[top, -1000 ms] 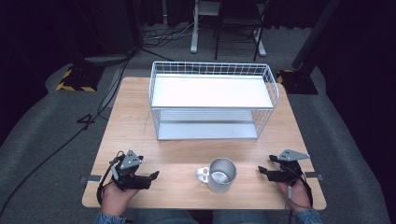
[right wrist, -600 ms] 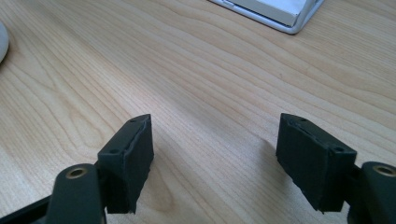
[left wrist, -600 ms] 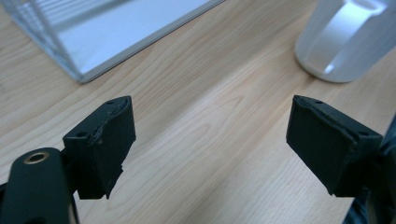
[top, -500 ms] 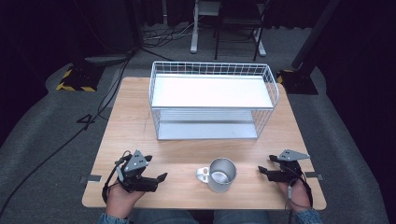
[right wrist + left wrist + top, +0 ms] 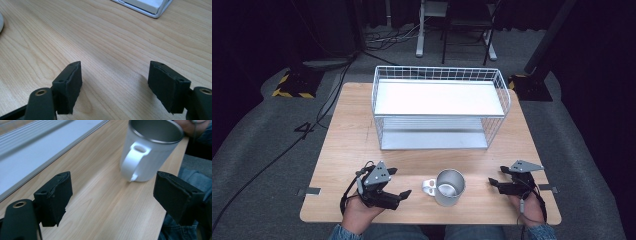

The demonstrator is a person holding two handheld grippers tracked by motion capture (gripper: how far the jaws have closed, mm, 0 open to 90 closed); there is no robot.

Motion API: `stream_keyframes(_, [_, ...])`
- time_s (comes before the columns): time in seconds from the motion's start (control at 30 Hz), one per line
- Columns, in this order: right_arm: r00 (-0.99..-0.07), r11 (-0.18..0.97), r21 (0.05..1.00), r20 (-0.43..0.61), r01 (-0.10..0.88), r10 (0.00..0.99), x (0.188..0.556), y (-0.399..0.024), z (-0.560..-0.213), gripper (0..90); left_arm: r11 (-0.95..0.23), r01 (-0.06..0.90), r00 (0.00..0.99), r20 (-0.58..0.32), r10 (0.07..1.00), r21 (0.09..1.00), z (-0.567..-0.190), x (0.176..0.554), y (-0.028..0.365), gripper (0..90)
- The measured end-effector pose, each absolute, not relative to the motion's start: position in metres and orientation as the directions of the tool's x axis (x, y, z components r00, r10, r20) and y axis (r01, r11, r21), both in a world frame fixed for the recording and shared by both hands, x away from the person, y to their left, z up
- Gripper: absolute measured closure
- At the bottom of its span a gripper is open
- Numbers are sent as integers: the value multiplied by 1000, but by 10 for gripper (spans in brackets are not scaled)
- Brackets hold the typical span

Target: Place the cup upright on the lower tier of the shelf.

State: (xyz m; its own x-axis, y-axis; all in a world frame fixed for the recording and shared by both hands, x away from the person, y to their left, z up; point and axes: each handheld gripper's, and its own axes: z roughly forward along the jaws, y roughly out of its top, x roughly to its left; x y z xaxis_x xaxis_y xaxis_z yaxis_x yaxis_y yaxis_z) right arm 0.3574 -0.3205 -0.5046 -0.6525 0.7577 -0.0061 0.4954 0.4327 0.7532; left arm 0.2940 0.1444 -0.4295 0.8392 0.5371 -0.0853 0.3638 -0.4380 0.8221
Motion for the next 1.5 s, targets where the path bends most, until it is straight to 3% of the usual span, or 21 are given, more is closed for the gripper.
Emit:
stream_keyframes(0.37, [-647, 428, 753, -5, 499, 763, 357, -320, -505, 277, -456, 337, 883, -108, 457, 824, -438, 300, 114, 172])
stream_keyframes(0.67, [-642, 427, 753, -8, 501, 766, 357, -321, -505, 277, -478, 306, 908, -102, 406, 823, -453, 314, 97, 288])
stream_keyframes(0.8, [-643, 427, 754, -8, 500, 766, 357, -320, -505, 280, -480, 295, 916, -102, 388, 826, -455, 318, 95, 405])
stream_keyframes(1.07, [-643, 430, 754, -13, 497, 766, 357, -320, -505, 284, -527, 284, 930, -96, 355, 801, -460, 324, 86, 487])
stream_keyframes(1.23, [-642, 429, 754, -13, 497, 767, 356, -320, -505, 286, -536, 272, 936, -89, 342, 799, -459, 323, 86, 629])
stream_keyframes(1.5, [-642, 430, 754, -15, 496, 767, 356, -320, -505, 287, -567, 244, 945, -62, 320, 787, -457, 319, 82, 675])
